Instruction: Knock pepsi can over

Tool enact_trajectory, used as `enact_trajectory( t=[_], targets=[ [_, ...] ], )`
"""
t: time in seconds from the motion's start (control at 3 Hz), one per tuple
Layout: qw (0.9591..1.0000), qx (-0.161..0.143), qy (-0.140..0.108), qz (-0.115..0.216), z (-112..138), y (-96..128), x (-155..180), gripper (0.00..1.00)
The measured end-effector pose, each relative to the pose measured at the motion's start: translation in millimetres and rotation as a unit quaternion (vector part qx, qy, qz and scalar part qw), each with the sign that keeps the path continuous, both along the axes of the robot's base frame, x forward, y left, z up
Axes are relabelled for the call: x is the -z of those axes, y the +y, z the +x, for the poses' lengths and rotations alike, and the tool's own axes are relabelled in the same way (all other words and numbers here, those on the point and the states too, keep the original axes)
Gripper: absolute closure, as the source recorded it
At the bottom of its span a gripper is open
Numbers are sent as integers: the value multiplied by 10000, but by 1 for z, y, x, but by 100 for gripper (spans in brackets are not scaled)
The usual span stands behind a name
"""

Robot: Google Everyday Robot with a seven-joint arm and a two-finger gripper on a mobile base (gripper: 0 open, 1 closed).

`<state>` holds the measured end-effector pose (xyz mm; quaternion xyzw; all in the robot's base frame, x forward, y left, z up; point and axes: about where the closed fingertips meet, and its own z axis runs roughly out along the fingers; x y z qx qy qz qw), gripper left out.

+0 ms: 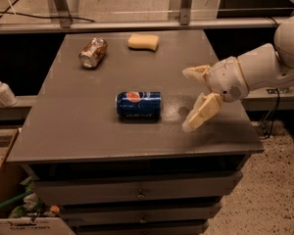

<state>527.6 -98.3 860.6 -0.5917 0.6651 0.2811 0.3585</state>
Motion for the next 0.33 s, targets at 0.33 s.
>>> enact_trajectory(
  t=[0.33],
  targets=[
    [10000,-3,1,-10,0,0,0,0]
  ],
)
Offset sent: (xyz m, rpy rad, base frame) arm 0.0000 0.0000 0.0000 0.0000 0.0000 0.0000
